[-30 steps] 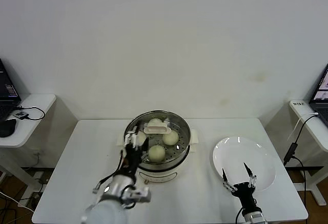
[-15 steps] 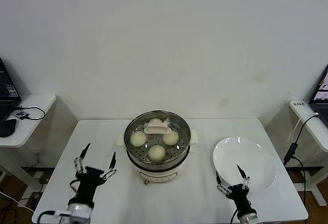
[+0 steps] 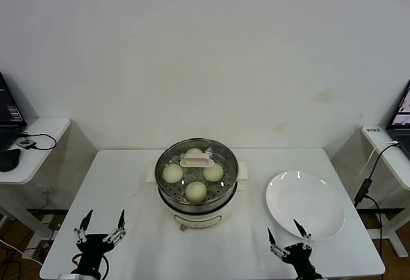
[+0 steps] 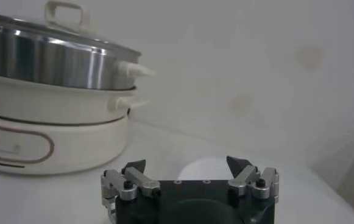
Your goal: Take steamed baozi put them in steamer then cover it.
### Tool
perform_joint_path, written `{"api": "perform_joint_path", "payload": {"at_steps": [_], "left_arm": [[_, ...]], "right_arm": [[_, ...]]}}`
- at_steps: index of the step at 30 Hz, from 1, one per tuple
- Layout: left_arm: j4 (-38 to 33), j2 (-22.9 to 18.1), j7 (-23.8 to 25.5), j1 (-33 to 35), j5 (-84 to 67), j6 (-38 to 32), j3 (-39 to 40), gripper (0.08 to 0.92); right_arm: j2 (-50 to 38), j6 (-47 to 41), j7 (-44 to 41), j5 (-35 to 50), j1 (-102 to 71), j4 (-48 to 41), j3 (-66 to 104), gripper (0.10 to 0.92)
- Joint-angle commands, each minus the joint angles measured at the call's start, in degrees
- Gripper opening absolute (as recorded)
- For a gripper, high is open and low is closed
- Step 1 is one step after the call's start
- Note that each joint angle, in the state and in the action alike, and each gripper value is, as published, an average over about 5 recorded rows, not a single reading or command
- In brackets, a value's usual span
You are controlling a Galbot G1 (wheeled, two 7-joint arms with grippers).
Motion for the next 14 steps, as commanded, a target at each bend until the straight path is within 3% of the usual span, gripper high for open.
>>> {"api": "perform_joint_path", "payload": {"at_steps": [1,14], "left_arm": [[2.8,-0.2,1.2,2.1,-7.5,-2.4,-2.1,0.823],[4.1,0.2,2.4,2.6,-5.7,-2.1,-2.6,0.823]], "right_arm": [[-1.1,-3.7,-0.1,3.3,-3.2,3.9,-0.5,0.823],[-1.6,-6.3,0.3,4.0,-3.6,6.7,-2.5,0.823]]}}
